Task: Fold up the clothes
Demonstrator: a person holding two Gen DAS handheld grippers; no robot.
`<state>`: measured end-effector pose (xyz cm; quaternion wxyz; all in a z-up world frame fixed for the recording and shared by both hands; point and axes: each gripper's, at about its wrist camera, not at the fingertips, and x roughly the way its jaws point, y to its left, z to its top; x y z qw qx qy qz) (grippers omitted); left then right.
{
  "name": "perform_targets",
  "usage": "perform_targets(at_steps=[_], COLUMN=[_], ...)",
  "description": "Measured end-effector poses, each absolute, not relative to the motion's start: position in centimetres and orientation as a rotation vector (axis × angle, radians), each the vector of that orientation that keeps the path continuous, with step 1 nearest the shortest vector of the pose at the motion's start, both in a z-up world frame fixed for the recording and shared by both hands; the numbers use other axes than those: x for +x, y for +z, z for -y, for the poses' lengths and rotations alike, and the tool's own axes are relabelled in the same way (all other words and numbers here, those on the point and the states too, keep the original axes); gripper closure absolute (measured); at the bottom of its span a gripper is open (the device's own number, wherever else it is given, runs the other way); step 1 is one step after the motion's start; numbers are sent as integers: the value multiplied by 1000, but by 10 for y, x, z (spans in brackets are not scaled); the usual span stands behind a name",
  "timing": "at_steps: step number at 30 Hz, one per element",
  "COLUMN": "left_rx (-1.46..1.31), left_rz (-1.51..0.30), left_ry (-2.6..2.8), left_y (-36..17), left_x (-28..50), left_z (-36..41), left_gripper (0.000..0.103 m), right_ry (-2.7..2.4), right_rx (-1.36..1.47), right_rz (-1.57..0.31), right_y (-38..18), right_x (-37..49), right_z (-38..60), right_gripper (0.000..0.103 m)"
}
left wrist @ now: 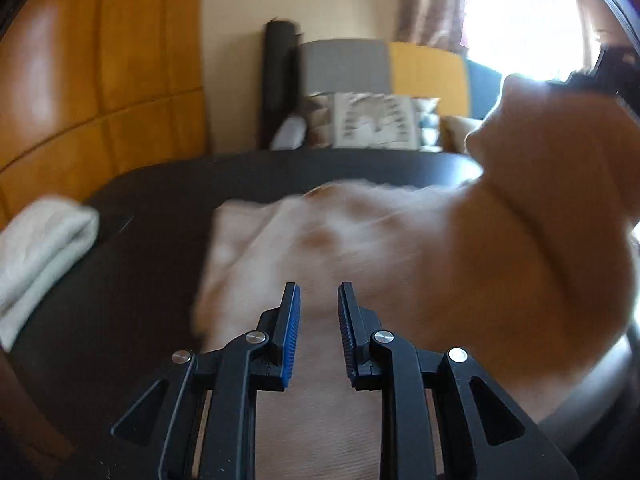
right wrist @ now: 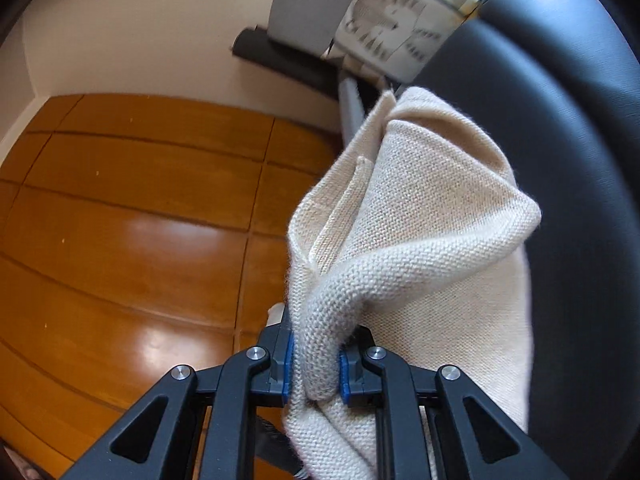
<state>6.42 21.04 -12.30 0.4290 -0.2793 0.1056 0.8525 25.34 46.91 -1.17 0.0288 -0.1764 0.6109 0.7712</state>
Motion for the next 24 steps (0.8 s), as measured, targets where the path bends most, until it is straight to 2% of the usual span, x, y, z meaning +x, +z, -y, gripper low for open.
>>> perform_targets(at_steps=[3, 4, 7, 15, 21, 24], left_rx=[-756, -759, -755, -733, -729, -729], left_rz=[-118, -108, -81, -50, -37, -31], left_ry=[2116, 2112, 2080, 2066, 2059, 2056], left_y=[-141, -142, -142, -147, -146, -146], left_x=[50, 49, 48, 49, 54, 55], left_z=[-191, -190, -191, -189, -188, -186], left_gripper=[81, 81, 72, 71, 71, 71], right_ry=[2410, 2417, 2425, 2377, 2369, 2308], right_rx=[-611, -638, -734, -1016, -1087, -1167], right_rz=[-1872, -1868, -1845, -1739, -1727, -1655], right_y=[-7, -7, -17, -68, -80, -84], right_x=[218, 205, 167, 83, 57, 48], right_z=[-456, -450, -432, -386, -364, -365], right_gripper=[88, 88, 88, 88, 88, 79])
